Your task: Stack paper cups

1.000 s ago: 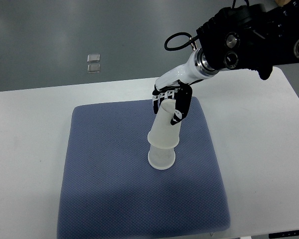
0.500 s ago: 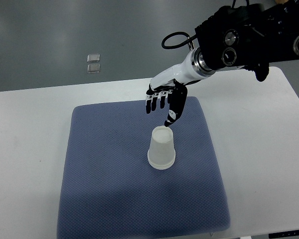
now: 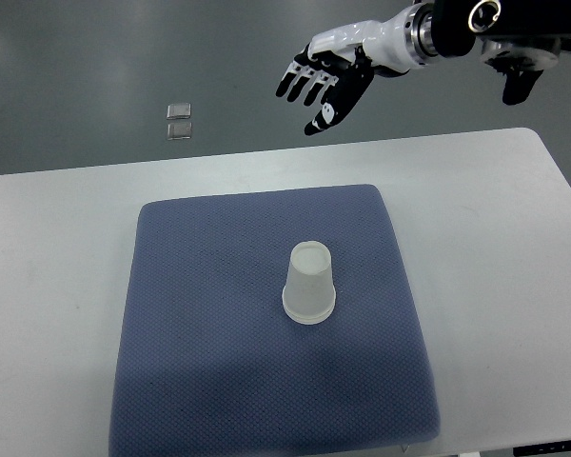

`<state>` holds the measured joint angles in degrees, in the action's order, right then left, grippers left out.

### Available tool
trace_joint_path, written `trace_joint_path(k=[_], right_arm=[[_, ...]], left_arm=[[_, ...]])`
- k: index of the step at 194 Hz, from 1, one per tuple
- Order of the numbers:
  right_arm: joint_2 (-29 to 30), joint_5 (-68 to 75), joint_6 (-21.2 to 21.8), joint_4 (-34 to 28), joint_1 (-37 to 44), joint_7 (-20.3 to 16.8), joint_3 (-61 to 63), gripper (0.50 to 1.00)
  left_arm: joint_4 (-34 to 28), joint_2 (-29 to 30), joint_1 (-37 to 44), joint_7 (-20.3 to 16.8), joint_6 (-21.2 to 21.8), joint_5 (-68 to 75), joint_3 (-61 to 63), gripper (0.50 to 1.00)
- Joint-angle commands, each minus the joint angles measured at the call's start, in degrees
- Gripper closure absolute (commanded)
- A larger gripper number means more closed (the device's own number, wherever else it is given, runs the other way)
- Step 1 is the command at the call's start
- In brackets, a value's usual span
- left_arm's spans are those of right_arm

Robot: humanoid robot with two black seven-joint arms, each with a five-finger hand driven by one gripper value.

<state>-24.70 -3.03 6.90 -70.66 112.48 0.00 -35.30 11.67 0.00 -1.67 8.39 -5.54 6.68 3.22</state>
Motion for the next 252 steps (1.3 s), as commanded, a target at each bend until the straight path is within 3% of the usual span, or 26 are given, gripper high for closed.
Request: trace_joint_path(k=[1, 18, 41, 67, 91, 128, 150, 217, 252], right_arm=[[-1.84, 2.42, -6.01, 5.09, -8.58, 0.0, 9.01, 0.695], [-3.33, 4.7, -8.74, 8.17, -16.67, 0.09, 18.42, 0.695], [-3.6, 9.98, -8.65, 10.9, -25.2, 0.26, 29.24, 0.671], [-3.16, 15.34, -8.65, 14.94, -33.11, 2.99, 38.21, 0.65], [-0.53, 16.83, -8.83, 19.42, -41.19, 3.43, 48.74, 0.646], [3.34, 16.74, -8.21, 20.74, -53.41, 5.45, 61.85, 0.64], [5.8, 16.74, -6.37, 21.09, -59.39, 7.38, 68.17, 0.599], [10.46, 16.66, 1.89, 25.05, -67.39, 10.72, 74.77, 0.583], [12.48, 16.66, 2.77, 26.63, -68.71, 14.94, 74.77, 0.574]], left_arm=[[0.01, 0.0, 0.0, -0.04, 0.0, 0.0, 0.03, 0.5], [0.01, 0.0, 0.0, -0.04, 0.0, 0.0, 0.03, 0.5], [0.19, 0.0, 0.0, 0.04, 0.0, 0.0, 0.03, 0.5], [0.45, 0.0, 0.0, -0.04, 0.0, 0.0, 0.12, 0.5], [0.54, 0.0, 0.0, -0.13, -0.26, 0.0, 0.2, 0.5], [0.54, 0.0, 0.0, -0.13, -0.35, 0.0, 0.12, 0.5], [0.28, 0.0, 0.0, -0.13, -0.44, 0.0, 0.03, 0.5], [-0.25, 0.0, 0.0, -0.13, -0.26, 0.0, 0.03, 0.5], [-0.16, 0.0, 0.0, -0.13, -0.26, 0.0, 0.03, 0.5]])
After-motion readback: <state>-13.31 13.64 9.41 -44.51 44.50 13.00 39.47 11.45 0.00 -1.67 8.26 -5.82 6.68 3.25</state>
